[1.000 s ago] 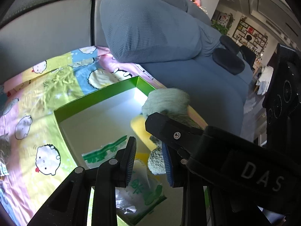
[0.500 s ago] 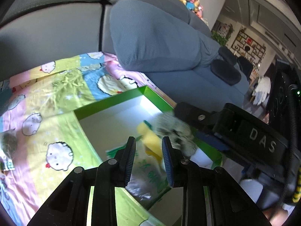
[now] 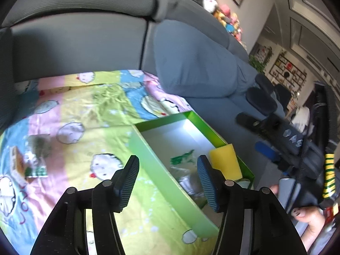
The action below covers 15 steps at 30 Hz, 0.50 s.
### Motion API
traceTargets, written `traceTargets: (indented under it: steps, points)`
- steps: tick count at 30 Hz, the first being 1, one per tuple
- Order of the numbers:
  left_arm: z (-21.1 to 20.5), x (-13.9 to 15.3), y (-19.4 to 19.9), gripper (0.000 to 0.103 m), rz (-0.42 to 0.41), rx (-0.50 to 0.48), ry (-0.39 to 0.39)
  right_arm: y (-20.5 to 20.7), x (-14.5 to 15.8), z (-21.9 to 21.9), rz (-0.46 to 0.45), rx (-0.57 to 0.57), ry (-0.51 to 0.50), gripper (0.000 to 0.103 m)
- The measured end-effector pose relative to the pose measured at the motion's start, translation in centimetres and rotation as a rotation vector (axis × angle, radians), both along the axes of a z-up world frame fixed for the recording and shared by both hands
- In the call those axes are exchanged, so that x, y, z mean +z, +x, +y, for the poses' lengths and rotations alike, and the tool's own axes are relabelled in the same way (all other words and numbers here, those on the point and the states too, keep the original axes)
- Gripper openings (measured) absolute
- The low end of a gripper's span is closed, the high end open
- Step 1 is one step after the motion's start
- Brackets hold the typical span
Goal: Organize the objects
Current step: 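Open the right gripper to drop the cloth and pad into the box, then move the right tool back toward the white tissue pack on the bed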
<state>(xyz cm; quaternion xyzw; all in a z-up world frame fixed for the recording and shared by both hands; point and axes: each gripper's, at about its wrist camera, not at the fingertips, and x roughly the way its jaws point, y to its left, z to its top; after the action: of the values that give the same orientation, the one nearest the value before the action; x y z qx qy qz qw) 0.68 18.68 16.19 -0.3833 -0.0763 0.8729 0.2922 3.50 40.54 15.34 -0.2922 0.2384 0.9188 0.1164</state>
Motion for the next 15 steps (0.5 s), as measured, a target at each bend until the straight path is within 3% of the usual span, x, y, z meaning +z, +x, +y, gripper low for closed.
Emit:
traceTargets:
  steps: [4, 9, 12, 15]
  points:
    - [-2.9, -0.2, 0.1, 0.058, 0.010, 0.052, -0.006, 0.7, 1.9, -2.2, 0.109, 0.032, 0.043, 0.101]
    - [-6.9, -1.3, -0.2, 0.059, -0.006, 0.129, -0.001, 1.2, 3.9, -5.7, 0.208, 0.036, 0.177, 0.102]
    - [-9.1, -1.9, -0.5, 0.060, -0.011, 0.172, 0.000, 1.4, 4.3, -7.2, 0.286, 0.056, 0.200, 0.102]
    - [-11.3, -2.8, -1.2, 0.060, -0.010, 0.226, 0.001, 0.7, 4.5, -8.5, 0.292, 0.063, 0.221, 0.102]
